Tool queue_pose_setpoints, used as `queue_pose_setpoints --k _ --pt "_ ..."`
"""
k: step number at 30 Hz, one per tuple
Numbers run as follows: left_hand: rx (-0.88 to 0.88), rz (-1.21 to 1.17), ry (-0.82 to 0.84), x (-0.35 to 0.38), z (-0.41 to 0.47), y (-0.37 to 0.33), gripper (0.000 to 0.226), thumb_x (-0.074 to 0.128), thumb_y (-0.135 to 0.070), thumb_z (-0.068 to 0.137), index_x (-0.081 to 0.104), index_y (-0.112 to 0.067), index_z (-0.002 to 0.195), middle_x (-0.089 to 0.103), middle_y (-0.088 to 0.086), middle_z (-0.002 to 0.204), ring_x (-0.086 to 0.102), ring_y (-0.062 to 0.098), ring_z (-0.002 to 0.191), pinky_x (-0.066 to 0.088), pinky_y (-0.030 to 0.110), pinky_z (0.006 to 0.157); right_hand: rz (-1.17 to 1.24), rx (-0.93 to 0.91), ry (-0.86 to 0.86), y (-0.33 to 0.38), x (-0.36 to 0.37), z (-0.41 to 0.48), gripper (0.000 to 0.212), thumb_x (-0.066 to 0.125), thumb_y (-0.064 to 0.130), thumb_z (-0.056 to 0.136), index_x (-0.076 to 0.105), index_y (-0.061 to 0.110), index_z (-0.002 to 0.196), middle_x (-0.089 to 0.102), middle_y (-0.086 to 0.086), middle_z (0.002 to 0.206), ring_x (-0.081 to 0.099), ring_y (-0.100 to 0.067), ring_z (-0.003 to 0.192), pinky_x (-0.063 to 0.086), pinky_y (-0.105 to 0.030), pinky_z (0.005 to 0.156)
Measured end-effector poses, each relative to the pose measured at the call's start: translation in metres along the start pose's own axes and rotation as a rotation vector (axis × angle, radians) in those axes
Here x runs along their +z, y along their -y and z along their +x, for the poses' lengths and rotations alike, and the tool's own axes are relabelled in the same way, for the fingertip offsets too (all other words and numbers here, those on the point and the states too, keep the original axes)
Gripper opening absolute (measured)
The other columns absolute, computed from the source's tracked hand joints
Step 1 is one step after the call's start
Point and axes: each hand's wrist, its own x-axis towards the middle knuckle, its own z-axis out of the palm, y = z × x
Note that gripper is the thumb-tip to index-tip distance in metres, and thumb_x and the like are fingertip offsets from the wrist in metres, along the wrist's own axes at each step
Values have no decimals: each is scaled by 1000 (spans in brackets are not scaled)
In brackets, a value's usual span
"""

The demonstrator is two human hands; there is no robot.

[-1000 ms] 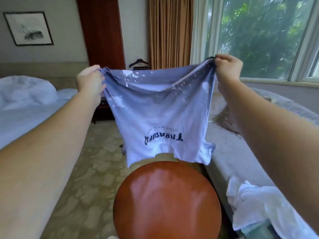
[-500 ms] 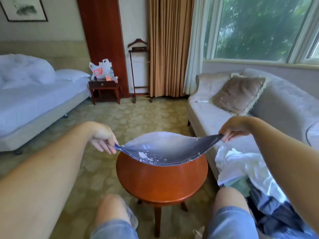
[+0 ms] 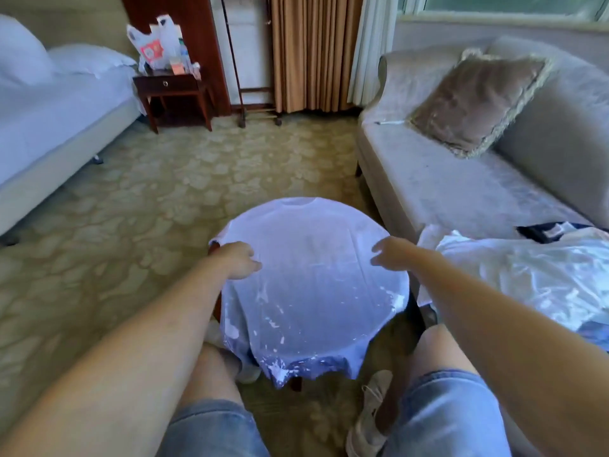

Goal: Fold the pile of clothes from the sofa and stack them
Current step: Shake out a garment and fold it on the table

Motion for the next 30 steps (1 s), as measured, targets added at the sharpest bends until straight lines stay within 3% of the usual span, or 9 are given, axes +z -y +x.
queue_pose_setpoints --k 4,7,11,16,25,30 --pt "-3 -49 26 42 40 -10 73 42 -59 95 18 -22 154 15 10 159 24 34 142 32 43 110 -208 -83 77 20 50 45 73 47 52 96 20 16 154 22 -16 156 28 -36 141 27 -44 113" --pt "16 -59 -18 65 67 -14 69 31 -60 98 8 -28 155 -3 3 162 2 28 148 21 48 116 -218 -117 38 35 82 70 73 35 61 96 10 24 155 2 -6 162 7 -31 148 16 -54 116" --pt "2 -11 -27 103 87 1 68 17 -63 98 -6 -33 154 -23 0 160 -17 23 148 -1 53 118 -240 -111 43 36 121 90 74 24 66 95 -1 30 155 -17 -4 162 -15 -26 148 -2 -55 117" --pt "11 -9 -196 125 82 18 73 15 -69 93 -8 -34 153 -27 -2 159 -25 23 146 -11 53 117 -318 -131 -97 22 141 86 74 15 69 93 -2 32 154 -13 -1 162 -13 -24 149 -1 -53 118" --pt "-2 58 -74 142 37 11 79 10 -75 89 -14 -34 152 -29 1 158 -27 29 145 -11 57 115 -304 -129 -59 1 153 30 79 11 73 90 -6 31 154 -17 -1 162 -16 -24 148 -2 -54 118" --pt "4 44 -50 155 0 5 81 11 -75 89 -15 -31 152 -29 2 158 -27 29 145 -11 58 115 -300 -142 -50 -10 163 -3 95 -10 82 74 -11 30 153 -19 -2 161 -17 -26 148 -2 -54 118"
